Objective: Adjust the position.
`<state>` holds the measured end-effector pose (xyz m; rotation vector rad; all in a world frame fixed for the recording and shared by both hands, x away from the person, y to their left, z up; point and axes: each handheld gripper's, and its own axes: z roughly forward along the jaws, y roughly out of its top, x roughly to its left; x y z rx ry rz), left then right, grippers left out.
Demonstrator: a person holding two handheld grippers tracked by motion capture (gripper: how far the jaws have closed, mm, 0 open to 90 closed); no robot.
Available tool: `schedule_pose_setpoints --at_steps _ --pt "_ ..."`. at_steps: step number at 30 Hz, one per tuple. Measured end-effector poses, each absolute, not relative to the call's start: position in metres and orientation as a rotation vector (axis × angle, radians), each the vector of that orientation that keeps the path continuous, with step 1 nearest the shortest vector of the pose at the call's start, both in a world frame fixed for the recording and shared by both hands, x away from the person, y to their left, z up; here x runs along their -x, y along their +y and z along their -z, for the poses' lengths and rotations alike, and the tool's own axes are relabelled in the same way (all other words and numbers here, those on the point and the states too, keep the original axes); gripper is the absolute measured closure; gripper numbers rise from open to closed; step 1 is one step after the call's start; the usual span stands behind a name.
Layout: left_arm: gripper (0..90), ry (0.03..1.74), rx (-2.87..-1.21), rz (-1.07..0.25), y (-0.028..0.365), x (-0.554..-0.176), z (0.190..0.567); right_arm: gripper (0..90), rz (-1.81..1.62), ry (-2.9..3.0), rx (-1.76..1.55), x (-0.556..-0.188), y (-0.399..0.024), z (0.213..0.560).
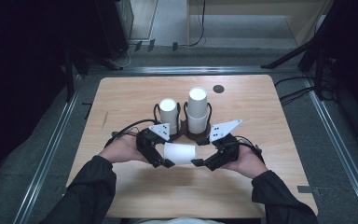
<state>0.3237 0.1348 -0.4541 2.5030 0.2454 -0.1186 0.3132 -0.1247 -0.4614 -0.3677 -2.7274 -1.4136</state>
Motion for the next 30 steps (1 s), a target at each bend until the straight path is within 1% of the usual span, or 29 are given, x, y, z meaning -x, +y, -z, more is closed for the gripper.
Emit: schedule_pose_setpoints --at_steps 11,23,30 --pt "20.7 0.253 -2.559 0.164 0.127 -0.325 0.460 25.2 1.344 -2.772 0.316 -0.311 -0.112 0.468" --pt "20.5 0.244 -2.571 0.198 0.120 -0.324 0.464 28.4 1.266 -2.831 0.221 -0.307 -0.092 0.478" --pt "20.4 0.238 -2.574 0.200 0.119 -0.323 0.464 30.5 1.255 -2.837 0.205 -0.306 -0.091 0.478"
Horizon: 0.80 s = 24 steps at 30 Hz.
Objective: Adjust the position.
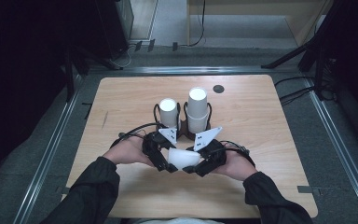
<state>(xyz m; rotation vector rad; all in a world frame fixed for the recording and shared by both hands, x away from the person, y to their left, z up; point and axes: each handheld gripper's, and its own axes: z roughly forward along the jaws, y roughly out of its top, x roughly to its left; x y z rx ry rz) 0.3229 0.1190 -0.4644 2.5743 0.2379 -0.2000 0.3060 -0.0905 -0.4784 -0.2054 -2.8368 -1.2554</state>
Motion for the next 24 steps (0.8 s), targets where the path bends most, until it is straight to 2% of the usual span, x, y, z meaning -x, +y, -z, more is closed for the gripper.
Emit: schedule_pose_setpoints --at_steps 8,13,20,24 --pt "18.2 0.222 -2.530 0.213 0.123 -0.325 0.463 30.7 1.273 -2.826 0.208 -0.306 -0.092 0.476" --pt "12.7 0.242 -2.472 0.174 0.126 -0.325 0.460 30.6 1.323 -2.797 0.237 -0.309 -0.099 0.472" --pt "12.6 0.253 -2.418 0.138 0.131 -0.327 0.456 30.5 1.405 -2.755 0.282 -0.311 -0.109 0.465" --pt "12.5 0.294 -2.355 0.161 0.134 -0.327 0.454 30.5 1.444 -2.731 0.299 -0.312 -0.113 0.462"
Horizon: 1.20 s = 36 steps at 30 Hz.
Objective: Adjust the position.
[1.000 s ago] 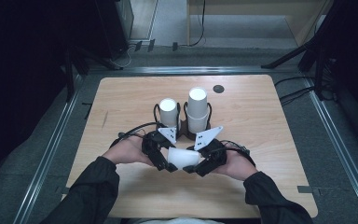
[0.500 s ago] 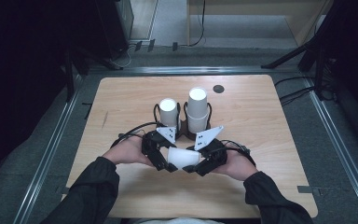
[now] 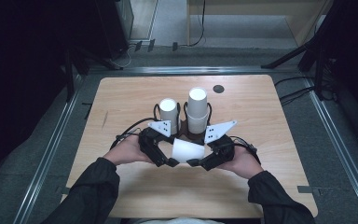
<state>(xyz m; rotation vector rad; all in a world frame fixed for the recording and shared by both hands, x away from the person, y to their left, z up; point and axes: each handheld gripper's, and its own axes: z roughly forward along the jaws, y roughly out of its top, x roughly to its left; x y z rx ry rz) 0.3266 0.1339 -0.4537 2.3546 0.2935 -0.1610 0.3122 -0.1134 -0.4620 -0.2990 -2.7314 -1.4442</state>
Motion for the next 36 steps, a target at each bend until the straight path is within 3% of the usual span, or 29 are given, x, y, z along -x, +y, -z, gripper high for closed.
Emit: schedule_pose_setpoints --at_steps 24,36 --pt "15.1 0.400 -2.063 0.209 0.146 -0.320 0.447 30.4 1.568 -2.585 0.305 -0.315 -0.120 0.454" --pt "20.7 0.385 -2.078 0.213 0.148 -0.318 0.448 31.1 1.555 -2.580 0.307 -0.315 -0.118 0.454"
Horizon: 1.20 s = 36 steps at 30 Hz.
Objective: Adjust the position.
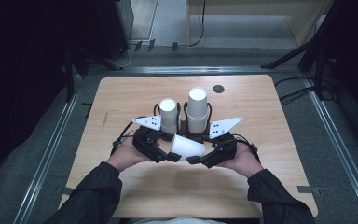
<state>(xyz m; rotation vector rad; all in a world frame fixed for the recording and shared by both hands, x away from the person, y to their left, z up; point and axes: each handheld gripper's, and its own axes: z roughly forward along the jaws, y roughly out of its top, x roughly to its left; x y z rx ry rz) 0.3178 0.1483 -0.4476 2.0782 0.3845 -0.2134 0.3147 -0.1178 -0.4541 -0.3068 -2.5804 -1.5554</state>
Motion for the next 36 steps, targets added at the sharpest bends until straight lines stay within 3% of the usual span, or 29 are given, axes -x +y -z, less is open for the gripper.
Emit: schedule_pose_setpoints --at_steps 17,36 --pt "20.9 0.303 -2.292 0.121 0.142 -0.316 0.439 24.1 1.379 -2.681 0.301 -0.311 -0.108 0.467" --pt "20.5 0.246 -2.458 0.095 0.126 -0.319 0.450 25.7 1.281 -2.740 0.326 -0.312 -0.089 0.487"
